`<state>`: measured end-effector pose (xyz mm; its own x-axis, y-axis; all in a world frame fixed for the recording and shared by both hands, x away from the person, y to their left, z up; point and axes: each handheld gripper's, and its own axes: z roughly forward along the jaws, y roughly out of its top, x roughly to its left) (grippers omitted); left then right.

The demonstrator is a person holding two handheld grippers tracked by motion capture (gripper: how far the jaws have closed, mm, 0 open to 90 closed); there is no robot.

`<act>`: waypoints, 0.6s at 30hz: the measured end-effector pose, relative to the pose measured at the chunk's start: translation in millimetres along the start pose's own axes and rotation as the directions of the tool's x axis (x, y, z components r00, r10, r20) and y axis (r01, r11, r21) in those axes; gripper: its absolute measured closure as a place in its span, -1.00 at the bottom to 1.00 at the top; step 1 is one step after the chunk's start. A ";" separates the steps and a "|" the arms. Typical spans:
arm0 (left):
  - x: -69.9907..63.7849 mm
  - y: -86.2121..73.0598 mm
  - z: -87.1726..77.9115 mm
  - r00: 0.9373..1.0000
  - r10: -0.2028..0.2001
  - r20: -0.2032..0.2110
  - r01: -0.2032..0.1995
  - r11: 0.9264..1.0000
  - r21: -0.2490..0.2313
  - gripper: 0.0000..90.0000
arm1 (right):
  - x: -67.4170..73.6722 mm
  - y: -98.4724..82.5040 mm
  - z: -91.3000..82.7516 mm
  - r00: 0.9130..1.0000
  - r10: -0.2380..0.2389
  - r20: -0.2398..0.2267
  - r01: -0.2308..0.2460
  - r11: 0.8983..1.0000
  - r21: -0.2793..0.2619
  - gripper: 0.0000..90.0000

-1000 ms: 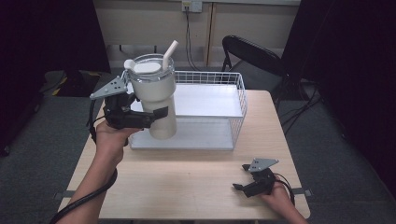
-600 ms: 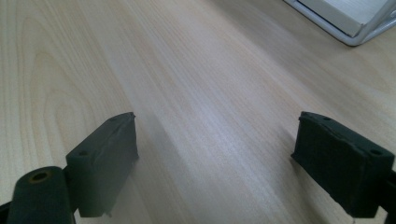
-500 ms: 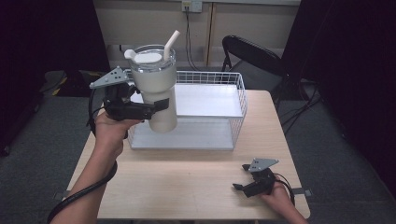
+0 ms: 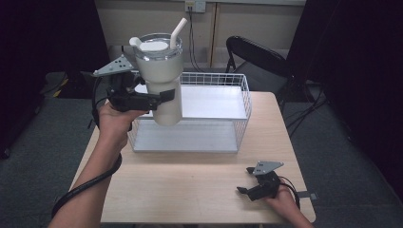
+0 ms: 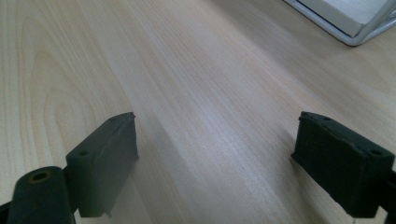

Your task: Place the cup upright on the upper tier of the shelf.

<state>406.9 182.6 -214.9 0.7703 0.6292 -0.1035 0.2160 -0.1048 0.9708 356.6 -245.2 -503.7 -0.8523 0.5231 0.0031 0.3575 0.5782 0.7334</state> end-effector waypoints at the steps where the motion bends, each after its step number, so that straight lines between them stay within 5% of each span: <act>1: 0.6 0.0 1.2 1.000 -0.001 -0.002 0.001 1.000 -0.001 -0.77 | 0.0 0.0 0.0 1.000 0.000 0.000 0.000 1.000 0.000 -0.71; 18: 11.2 1.4 24.8 0.999 0.006 -0.033 -0.006 1.000 0.007 -0.77 | 0.0 0.0 0.0 1.000 0.000 0.000 0.000 1.000 0.000 -0.72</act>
<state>430.7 170.4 -220.0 0.7517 0.6533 -0.0901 0.2152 -0.1139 0.9699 356.7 -245.2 -503.7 -0.8523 0.5230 0.0035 0.3577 0.5780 0.7335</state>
